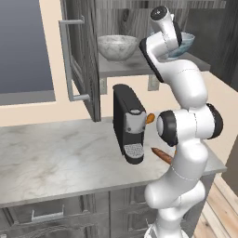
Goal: Pick both bowls and place them on the counter. Then place the baguette in one bowl and place the cheese in the other bowl.
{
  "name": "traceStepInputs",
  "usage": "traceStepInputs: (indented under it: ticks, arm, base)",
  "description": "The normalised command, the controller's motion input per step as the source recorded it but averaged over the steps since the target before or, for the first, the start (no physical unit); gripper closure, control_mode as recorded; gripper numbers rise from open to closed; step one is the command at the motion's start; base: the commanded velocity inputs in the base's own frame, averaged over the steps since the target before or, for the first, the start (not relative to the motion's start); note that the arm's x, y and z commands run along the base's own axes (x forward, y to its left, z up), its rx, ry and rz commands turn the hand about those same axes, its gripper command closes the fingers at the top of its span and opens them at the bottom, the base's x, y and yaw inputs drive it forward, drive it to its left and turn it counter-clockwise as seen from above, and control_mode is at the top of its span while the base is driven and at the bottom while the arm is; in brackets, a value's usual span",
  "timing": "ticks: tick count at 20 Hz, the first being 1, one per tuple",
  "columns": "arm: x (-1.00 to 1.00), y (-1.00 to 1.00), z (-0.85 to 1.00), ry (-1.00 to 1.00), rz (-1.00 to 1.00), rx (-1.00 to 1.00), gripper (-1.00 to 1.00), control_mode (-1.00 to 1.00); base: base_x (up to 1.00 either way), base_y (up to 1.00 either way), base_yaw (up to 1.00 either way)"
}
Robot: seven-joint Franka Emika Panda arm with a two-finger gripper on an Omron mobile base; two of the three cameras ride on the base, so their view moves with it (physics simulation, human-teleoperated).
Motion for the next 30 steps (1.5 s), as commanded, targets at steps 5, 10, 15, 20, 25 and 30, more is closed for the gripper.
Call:
traceStepInputs:
  ticks: [5, 10, 15, 20, 25, 30]
  arm:
    - [-0.24, -0.04, -0.25, -0.02, 0.0, 0.03, 1.0, -1.0]
    - [-0.94, 0.0, -0.17, -0.13, 0.0, 0.0, 1.0, -1.0]
    - [-1.0, 0.25, -0.03, -0.01, 0.0, 0.0, 1.0, -1.0]
    - [-1.0, 0.45, -0.11, 0.03, 0.0, 0.0, 1.0, -1.0]
    - [-1.0, 0.31, -0.27, 0.02, 0.0, 0.0, 1.0, -1.0]
    - [-0.59, 0.01, -0.71, 0.08, 0.0, 0.0, 1.0, -1.0]
  base:
    - [0.0, 0.0, 0.0]
    - [0.0, 0.0, 0.0]
    - [0.0, 0.0, 0.0]
    - [0.0, 0.0, 0.0]
    - [0.0, 0.0, 0.0]
    - [0.0, 0.0, 0.0]
